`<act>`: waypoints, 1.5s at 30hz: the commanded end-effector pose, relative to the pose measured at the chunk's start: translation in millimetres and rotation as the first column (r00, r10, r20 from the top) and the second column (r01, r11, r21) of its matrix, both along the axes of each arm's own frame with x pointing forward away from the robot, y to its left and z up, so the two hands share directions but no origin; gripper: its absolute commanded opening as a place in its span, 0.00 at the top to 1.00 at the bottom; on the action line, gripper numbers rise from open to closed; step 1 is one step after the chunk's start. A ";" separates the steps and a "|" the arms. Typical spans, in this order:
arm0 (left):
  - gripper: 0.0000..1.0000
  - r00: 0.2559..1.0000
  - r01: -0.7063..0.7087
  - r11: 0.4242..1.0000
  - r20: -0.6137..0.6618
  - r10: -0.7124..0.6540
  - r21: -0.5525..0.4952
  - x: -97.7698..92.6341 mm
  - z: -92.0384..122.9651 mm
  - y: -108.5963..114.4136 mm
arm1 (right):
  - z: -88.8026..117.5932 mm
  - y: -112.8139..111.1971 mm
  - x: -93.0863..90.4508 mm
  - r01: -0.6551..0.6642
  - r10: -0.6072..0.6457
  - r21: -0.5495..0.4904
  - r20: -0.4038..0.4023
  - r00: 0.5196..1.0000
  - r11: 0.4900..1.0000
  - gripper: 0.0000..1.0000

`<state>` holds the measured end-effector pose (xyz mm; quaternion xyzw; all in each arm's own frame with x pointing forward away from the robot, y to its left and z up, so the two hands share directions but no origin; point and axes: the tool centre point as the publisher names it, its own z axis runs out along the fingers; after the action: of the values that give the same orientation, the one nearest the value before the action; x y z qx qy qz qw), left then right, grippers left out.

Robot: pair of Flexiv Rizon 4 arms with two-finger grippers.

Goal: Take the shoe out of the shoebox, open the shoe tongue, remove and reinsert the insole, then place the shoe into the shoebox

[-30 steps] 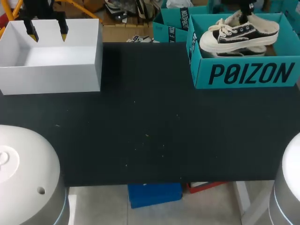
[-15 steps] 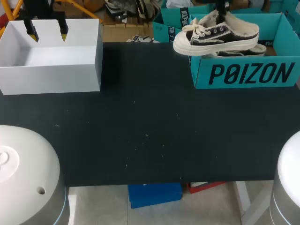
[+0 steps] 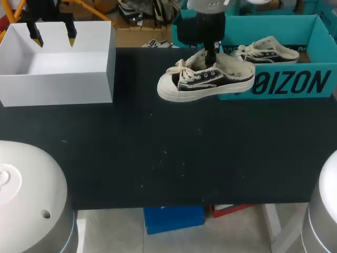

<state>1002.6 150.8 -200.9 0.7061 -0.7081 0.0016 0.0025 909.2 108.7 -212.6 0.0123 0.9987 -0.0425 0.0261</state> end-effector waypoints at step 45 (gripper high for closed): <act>0.00 1.000 -0.002 1.000 -0.001 0.002 0.003 -0.9 0.6 -0.7 | -188.0 158.7 -24.0 -0.005 0.014 0.127 -0.066 0.998 0.992 0.00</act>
<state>1002.7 150.8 -200.8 0.7061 -0.7081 0.0016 0.0025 884.4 269.4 -404.0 0.0082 0.9997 0.0206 -0.0058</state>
